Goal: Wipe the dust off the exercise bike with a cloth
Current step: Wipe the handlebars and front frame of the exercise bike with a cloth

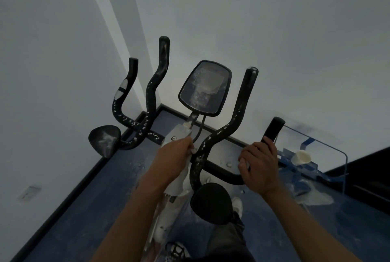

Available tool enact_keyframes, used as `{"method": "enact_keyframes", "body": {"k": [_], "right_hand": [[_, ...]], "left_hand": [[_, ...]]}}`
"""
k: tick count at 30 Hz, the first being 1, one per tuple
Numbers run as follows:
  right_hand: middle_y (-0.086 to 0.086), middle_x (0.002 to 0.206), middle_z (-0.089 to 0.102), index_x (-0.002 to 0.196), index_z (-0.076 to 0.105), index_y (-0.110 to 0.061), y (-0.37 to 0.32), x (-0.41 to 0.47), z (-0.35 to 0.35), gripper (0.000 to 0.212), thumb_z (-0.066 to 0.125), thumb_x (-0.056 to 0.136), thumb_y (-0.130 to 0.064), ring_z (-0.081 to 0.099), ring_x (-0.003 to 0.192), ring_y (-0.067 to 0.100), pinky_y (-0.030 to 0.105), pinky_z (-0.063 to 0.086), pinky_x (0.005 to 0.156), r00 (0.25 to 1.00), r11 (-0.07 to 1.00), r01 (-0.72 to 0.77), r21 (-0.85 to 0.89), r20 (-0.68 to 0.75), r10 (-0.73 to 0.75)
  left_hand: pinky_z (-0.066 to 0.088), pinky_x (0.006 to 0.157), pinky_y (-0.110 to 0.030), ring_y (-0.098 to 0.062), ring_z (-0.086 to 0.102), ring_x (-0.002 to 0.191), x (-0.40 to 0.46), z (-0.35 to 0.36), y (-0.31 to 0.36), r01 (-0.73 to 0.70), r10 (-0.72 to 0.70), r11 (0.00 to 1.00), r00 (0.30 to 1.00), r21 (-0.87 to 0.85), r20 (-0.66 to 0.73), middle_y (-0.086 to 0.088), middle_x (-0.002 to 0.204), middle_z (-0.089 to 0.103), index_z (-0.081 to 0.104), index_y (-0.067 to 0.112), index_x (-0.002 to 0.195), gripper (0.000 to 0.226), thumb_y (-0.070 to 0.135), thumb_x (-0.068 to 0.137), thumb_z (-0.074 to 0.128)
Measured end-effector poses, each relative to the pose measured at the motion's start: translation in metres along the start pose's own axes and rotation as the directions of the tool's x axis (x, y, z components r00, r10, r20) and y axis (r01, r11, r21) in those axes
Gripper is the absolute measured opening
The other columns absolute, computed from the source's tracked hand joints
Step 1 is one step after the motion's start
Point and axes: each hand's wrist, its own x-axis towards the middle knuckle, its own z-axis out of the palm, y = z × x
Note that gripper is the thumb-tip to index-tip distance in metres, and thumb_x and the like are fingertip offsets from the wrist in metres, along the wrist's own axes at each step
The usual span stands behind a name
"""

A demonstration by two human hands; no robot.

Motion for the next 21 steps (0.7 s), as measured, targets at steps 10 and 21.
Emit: {"method": "enact_keyframes", "body": {"k": [10, 21], "right_hand": [[0.001, 0.077, 0.067, 0.069, 0.068, -0.012, 0.001, -0.002, 0.001, 0.026, 0.052, 0.087, -0.021, 0.057, 0.078, 0.022, 0.046, 0.034, 0.109, 1.0, 1.0, 0.004, -0.002, -0.01, -0.004], [0.002, 0.079, 0.068, 0.07, 0.069, -0.012, 0.002, -0.003, 0.003, 0.025, 0.053, 0.087, -0.021, 0.059, 0.081, 0.023, 0.054, 0.037, 0.108, 1.0, 1.0, -0.001, -0.001, -0.001, 0.001]], "left_hand": [[0.05, 0.076, -0.017, 0.0, 0.062, 0.087, -0.035, 0.013, -0.015, 0.036, -0.088, 0.982, 0.955, -0.186, -0.282, 0.012, 0.099, 0.068, 0.066, 0.023, 0.098, 0.005, 0.021, 0.098, 0.062], [0.057, 0.085, -0.031, 0.002, 0.057, 0.095, -0.081, 0.074, -0.02, 0.09, -0.208, 0.944, 0.908, -0.318, -0.362, 0.006, 0.12, 0.057, 0.07, 0.02, 0.108, 0.015, 0.017, 0.096, 0.062]]}}
